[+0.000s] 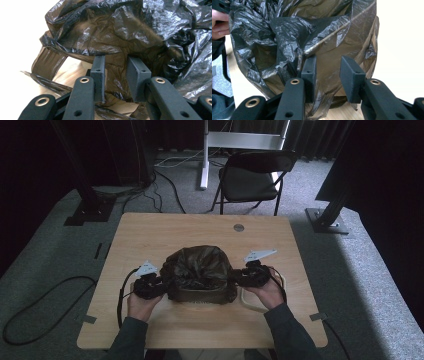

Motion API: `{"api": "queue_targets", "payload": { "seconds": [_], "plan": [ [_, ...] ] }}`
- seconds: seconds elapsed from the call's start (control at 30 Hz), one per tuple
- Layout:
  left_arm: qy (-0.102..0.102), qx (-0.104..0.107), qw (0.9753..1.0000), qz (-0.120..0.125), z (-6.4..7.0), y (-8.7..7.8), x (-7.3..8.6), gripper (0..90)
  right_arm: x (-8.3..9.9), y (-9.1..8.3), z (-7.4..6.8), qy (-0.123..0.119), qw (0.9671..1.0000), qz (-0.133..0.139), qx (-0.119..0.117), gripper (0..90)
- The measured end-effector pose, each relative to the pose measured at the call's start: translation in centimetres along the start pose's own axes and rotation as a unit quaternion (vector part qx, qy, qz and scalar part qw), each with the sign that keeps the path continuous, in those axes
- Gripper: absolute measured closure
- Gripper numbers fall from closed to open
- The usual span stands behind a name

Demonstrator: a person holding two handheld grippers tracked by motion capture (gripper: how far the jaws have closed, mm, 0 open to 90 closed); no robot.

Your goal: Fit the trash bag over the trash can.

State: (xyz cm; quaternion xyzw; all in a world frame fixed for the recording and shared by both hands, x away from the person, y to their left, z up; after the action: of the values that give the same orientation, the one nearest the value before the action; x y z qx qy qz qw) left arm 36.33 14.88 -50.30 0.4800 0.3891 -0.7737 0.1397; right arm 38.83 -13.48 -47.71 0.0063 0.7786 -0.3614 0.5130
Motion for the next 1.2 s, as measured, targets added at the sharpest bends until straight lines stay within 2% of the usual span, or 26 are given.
{"api": "queue_targets", "payload": {
  "seconds": [0.3, 0.33, 0.43, 0.47, 0.57, 0.7, 0.8, 0.83, 1.0, 1.13, 1.2],
  "plan": [
    [0.017, 0.018, 0.9996, -0.009, 1.0, 0.7, -0.2, 72.3, 0.9, -1.1, 0.1, -0.003, 1.0000, 0.004, 0.005, 69.1],
    [0.026, 0.017, 0.9994, -0.012, 1.3, 0.5, -0.2, 70.8, 1.1, -1.4, 0.2, -0.007, 0.9999, 0.005, 0.010, 67.8],
    [0.032, 0.018, 0.9993, -0.010, 1.6, -0.1, -0.3, 68.6, 1.2, -1.8, 0.2, -0.012, 0.9998, 0.009, 0.013, 64.8],
    [0.042, 0.015, 0.9990, -0.010, 1.9, -0.8, -0.4, 68.1, 1.3, -2.0, 0.2, -0.021, 0.9993, 0.010, 0.028, 62.4],
    [0.049, 0.014, 0.9986, -0.011, 2.1, -1.6, -0.6, 66.9, 1.5, -2.3, 0.2, -0.026, 0.9990, 0.014, 0.034, 61.1],
    [0.064, 0.011, 0.9979, 0.002, 2.6, -3.1, -1.7, 66.1, 1.5, -2.9, 0.2, -0.027, 0.9985, 0.026, 0.040, 60.1],
    [0.075, 0.010, 0.9970, 0.016, 2.9, -4.0, -3.3, 65.4, 1.6, -3.0, 0.0, -0.028, 0.9985, 0.027, 0.039, 59.9],
    [0.075, 0.010, 0.9970, 0.016, 2.9, -4.0, -3.3, 65.3, 1.6, -3.0, 0.0, -0.028, 0.9985, 0.027, 0.039, 59.9],
    [0.086, 0.011, 0.9958, 0.029, 3.2, -4.0, -5.4, 64.2, 1.7, -3.0, -0.2, -0.032, 0.9985, 0.028, 0.036, 59.8],
    [0.088, 0.013, 0.9955, 0.031, 3.3, -3.9, -6.0, 64.1, 1.8, -3.1, -0.2, -0.030, 0.9985, 0.027, 0.036, 59.8],
    [0.092, 0.014, 0.9951, 0.032, 3.4, -3.5, -6.7, 64.0, 2.0, -3.3, -0.1, -0.028, 0.9986, 0.027, 0.037, 59.8]
  ]
}}
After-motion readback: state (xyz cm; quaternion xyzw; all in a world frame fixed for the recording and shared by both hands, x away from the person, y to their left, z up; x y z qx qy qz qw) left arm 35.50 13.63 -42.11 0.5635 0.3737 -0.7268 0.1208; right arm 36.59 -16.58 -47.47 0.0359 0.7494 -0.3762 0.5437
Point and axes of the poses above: each handheld gripper's, and its own axes: y roughly forward along the jaws, x roughly out of its underside, z roughly to its right, the point moved 6 cm from there along y, roughly forward along the jaws, and after that the axes turned 5 degrees about z, right-handed, at the moved point
